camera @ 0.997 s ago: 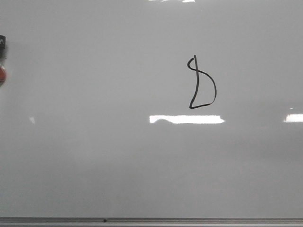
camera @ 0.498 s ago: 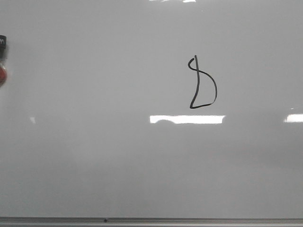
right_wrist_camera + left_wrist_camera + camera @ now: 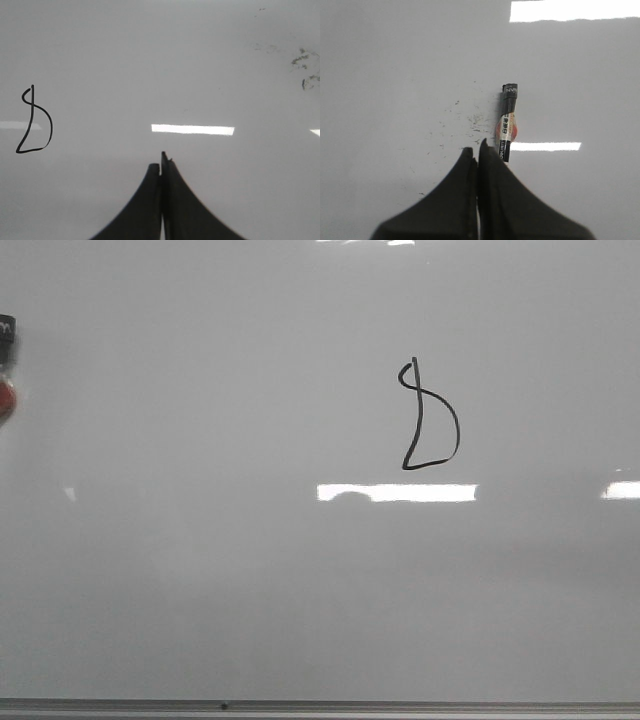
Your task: Write number 8 on whiteboard
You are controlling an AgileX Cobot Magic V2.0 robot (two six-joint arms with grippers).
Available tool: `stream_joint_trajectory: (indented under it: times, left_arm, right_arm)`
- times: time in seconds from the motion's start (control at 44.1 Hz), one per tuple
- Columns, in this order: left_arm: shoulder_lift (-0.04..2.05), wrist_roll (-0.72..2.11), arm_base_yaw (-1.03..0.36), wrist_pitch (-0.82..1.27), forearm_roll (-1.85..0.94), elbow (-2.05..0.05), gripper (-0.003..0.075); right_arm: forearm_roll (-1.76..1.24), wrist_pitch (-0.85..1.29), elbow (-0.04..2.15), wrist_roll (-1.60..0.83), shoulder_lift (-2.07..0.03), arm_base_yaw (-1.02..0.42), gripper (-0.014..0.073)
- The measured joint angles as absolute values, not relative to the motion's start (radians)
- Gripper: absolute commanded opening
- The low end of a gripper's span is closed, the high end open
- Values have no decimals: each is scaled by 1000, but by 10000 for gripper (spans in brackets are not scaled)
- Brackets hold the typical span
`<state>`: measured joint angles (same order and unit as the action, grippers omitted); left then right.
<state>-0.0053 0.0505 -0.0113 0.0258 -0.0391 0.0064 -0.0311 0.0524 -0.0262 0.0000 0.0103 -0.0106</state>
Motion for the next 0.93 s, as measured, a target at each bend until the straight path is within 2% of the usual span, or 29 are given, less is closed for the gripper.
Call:
stream_joint_trajectory:
  times: [0.929]
  left_arm:
    - [-5,51,-11,26,-39,6,-19]
  right_arm:
    - [-27,26,-26,10,10,-9,-118]
